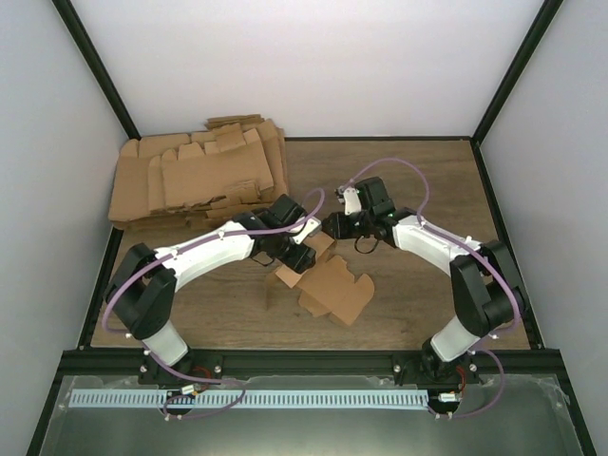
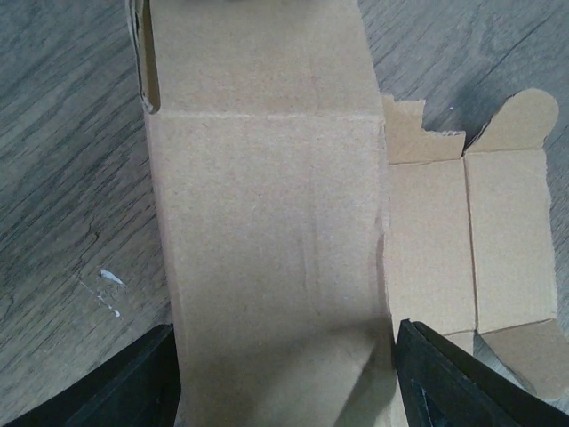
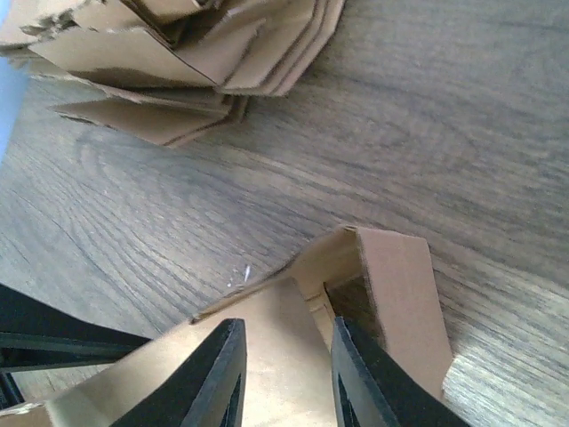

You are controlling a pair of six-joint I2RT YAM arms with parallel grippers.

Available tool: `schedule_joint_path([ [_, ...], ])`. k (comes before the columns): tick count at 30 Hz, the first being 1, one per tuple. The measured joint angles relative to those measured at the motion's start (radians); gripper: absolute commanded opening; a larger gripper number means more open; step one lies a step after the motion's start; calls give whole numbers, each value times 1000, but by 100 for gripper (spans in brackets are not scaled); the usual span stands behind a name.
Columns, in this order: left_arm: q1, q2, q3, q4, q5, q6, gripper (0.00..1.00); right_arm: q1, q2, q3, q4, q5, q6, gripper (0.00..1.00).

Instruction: Fold the paper box

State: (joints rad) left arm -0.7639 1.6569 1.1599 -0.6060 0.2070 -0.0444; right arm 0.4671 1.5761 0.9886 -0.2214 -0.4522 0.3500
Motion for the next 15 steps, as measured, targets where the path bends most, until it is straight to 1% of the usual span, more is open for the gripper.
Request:
schedule_joint_path([
  [4,0,-16,-6,12,7,-6,67,0,22,0,-18,0,-3,28],
  [9,0,-41,-11,32,30,-12,65,0,30,-1,-18,-11,-12,17],
  [12,0,-41,-13,40,44,-16,65,0,41,-6,-15,-33,-16,13],
  [15,0,-41,-19,47,53,-20,65,0,50,-17,-9,-57,-17,12],
])
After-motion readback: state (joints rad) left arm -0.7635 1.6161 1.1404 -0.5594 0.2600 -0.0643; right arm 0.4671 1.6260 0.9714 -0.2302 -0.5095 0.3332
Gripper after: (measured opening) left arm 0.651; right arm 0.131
